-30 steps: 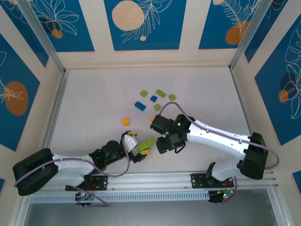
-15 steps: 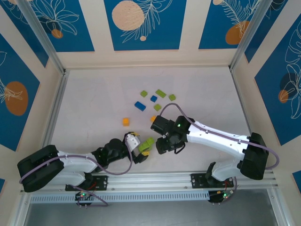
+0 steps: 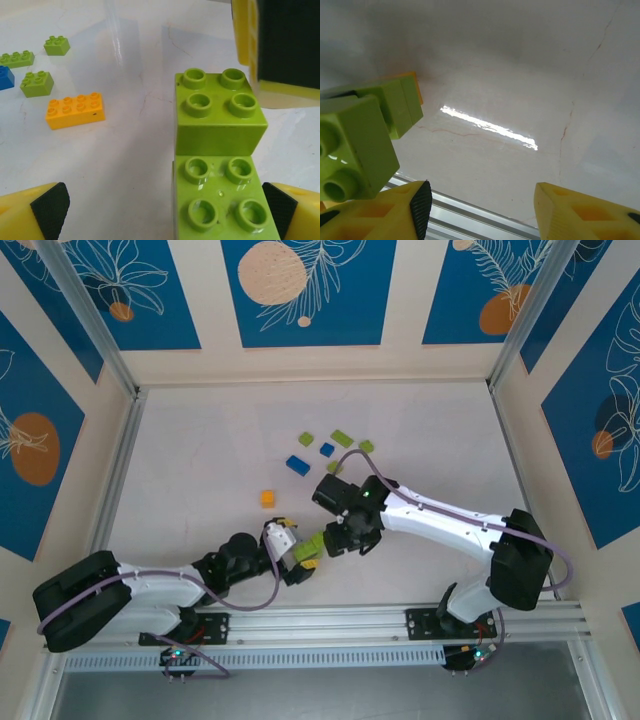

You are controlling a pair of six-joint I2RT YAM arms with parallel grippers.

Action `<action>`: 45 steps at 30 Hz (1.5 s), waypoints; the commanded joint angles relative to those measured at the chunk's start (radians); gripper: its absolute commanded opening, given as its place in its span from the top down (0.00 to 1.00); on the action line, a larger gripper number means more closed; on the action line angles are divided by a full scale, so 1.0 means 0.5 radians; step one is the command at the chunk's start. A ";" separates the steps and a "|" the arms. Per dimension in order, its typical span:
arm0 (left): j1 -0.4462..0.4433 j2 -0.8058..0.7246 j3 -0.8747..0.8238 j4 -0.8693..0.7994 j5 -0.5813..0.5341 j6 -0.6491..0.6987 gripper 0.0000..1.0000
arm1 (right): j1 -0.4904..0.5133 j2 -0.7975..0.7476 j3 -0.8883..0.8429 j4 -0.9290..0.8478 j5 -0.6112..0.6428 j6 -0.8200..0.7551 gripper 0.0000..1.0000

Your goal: Assemble a carrot with lego

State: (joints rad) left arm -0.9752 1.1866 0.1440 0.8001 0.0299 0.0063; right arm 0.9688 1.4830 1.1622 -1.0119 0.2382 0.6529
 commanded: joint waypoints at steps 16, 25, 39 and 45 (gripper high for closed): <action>0.036 -0.027 -0.005 0.038 0.195 -0.018 0.00 | -0.150 0.145 0.149 0.022 -0.078 -0.172 0.42; 0.054 -0.035 -0.015 0.043 0.268 -0.037 0.00 | -0.200 0.254 0.265 0.030 -0.096 -0.249 0.42; 0.145 0.015 -0.058 0.095 0.231 -0.083 0.00 | -0.215 0.394 0.421 0.041 -0.136 -0.313 0.42; 0.181 0.046 -0.062 0.121 0.210 -0.095 0.00 | -0.216 0.451 0.487 0.040 -0.150 -0.357 0.42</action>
State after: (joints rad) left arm -0.9043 1.2018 0.1276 0.8299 0.1341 -0.0277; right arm 0.8650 1.6901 1.3682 -0.9836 0.1940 0.5014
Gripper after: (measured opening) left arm 0.996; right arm 0.577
